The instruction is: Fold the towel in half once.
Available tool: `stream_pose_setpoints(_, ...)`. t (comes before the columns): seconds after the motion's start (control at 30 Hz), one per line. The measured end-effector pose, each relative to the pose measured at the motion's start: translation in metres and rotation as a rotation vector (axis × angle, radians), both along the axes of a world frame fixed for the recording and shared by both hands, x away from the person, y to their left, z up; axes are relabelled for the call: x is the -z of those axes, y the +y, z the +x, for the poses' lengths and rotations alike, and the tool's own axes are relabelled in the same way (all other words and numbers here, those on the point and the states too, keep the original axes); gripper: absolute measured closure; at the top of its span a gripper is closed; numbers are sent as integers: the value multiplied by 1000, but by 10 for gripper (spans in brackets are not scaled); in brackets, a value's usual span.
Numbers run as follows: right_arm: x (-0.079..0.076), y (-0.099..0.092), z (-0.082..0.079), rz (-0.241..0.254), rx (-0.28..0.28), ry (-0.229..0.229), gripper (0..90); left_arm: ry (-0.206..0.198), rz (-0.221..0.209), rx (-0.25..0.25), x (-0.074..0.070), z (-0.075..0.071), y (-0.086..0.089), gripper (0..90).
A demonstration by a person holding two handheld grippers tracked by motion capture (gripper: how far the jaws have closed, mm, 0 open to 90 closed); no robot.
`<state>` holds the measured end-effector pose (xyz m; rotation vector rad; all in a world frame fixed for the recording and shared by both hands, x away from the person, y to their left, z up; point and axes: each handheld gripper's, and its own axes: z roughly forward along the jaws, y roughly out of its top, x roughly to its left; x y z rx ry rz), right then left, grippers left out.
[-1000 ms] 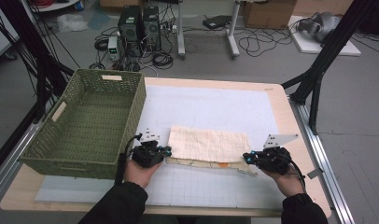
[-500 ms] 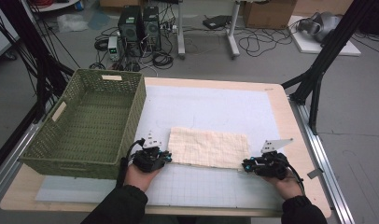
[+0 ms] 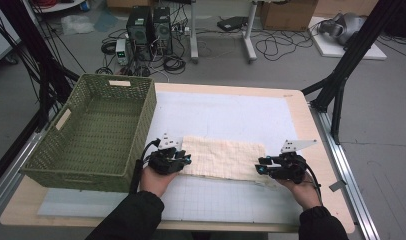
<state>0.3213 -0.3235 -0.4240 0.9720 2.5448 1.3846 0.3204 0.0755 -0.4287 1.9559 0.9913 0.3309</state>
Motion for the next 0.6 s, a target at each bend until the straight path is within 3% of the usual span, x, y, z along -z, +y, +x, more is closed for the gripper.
stream_pose_setpoints(0.07, 2, 3, 4, 16, 3, 4, 564, 7, 7, 3, 2, 1, -1, 698)
stream_pose_setpoints(0.23, 6, 11, 8, 2, 10, 16, 523, -10, -6, -3, 3, 2, -2, 696)
stream_pose_setpoints(0.43, 3, 12, 5, -5, 15, -8, 499, -23, -30, -17, 1, 1, 0, 673)
stream_pose_setpoints(0.6, 1, 11, 2, -16, 29, -17, 478, -24, -25, -19, -1, 0, 0, 664)
